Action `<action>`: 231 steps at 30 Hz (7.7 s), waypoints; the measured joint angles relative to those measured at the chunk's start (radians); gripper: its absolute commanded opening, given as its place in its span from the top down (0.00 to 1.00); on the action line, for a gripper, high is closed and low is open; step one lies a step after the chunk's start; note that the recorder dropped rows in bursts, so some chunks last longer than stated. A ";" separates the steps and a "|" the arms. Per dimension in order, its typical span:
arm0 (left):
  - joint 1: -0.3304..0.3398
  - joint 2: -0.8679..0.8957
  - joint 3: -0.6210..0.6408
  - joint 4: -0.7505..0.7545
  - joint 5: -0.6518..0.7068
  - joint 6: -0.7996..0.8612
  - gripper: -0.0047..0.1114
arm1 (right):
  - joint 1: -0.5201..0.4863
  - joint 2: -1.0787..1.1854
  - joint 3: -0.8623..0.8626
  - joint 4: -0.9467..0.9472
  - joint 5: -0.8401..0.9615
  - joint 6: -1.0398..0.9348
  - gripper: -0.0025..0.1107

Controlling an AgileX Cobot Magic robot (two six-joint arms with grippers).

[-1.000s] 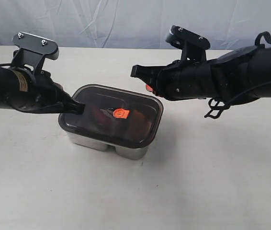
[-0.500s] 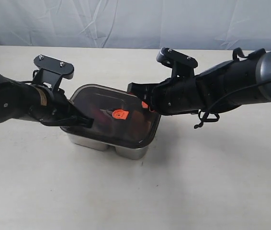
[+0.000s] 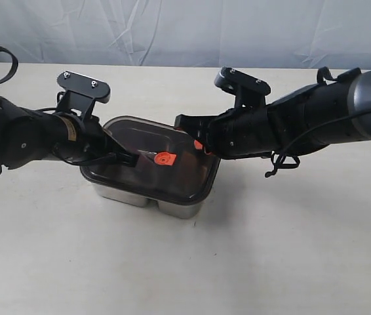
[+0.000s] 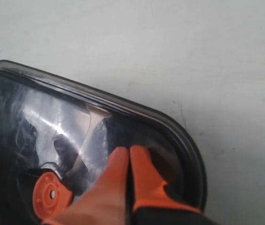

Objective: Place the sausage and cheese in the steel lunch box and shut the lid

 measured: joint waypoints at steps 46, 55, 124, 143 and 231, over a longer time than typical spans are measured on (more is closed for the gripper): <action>0.000 -0.115 -0.024 -0.035 0.168 0.000 0.96 | -0.002 -0.164 0.006 -0.107 0.054 0.046 0.99; 0.000 -0.645 -0.009 -0.008 0.276 0.000 0.96 | -0.005 -0.561 0.026 -0.486 0.129 0.213 0.99; 0.000 -1.522 0.039 -0.007 0.622 -0.023 0.96 | -0.707 -1.851 0.948 -1.499 0.287 0.923 0.99; 0.138 -1.522 0.274 -0.054 0.429 -0.006 0.96 | -0.707 -1.851 0.948 -1.499 0.285 0.923 0.99; 0.469 -1.729 0.765 -0.200 0.239 0.223 0.96 | -0.707 -1.851 0.948 -1.497 0.283 0.923 0.99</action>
